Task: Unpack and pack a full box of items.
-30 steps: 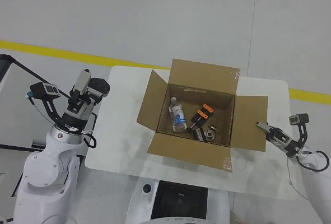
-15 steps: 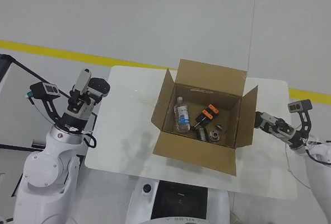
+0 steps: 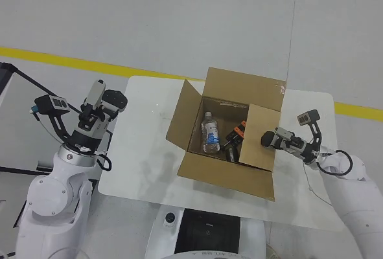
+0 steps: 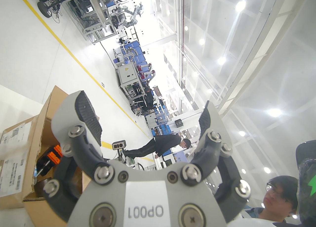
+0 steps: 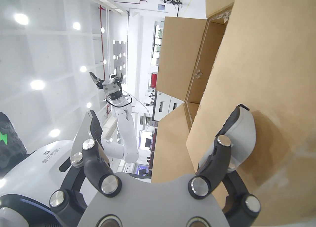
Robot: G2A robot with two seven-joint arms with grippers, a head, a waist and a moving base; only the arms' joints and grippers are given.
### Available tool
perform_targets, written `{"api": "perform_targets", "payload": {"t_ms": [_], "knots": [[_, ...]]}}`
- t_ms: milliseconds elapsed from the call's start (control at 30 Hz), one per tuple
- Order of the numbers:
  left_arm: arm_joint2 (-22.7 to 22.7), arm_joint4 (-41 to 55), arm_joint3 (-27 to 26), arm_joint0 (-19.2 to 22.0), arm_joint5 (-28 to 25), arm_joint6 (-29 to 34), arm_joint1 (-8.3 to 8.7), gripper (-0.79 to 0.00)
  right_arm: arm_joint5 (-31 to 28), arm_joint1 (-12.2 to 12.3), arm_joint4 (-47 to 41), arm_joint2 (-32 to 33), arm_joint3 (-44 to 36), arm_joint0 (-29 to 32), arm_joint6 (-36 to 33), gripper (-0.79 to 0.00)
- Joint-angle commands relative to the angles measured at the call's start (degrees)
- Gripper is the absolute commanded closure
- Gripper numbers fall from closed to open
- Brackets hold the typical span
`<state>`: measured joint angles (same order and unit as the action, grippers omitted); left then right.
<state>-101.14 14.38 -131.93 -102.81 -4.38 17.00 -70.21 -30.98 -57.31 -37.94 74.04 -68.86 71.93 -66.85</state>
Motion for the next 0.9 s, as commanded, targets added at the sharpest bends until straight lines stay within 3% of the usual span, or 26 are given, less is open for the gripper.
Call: {"api": "perform_targets", "payload": {"t_ms": [0, 267, 533, 867], "knots": [[-0.3, -1.1, 0.4, -0.2, -0.4, 0.3, 0.04, -0.785, -0.2, -0.3, -0.1, -1.0, 0.1, -0.6, 0.0, -0.785], [-1.4, -1.4, 0.9, -1.6, -1.1, 0.3, 0.0, -0.785, 0.6, -1.4, 4.0, -5.0, 0.3, -2.8, 2.8, -0.785], [-1.4, -1.4, 0.9, -1.6, -1.1, 0.3, 0.0, -0.785, 4.5, -2.7, 14.8, -10.2, 1.0, -6.2, 9.5, -0.785], [-1.4, -1.4, 0.9, -1.6, -1.1, 0.3, 0.0, -0.785, 8.6, -2.5, 19.8, -10.6, -0.8, -7.5, 8.2, -0.785]]}}
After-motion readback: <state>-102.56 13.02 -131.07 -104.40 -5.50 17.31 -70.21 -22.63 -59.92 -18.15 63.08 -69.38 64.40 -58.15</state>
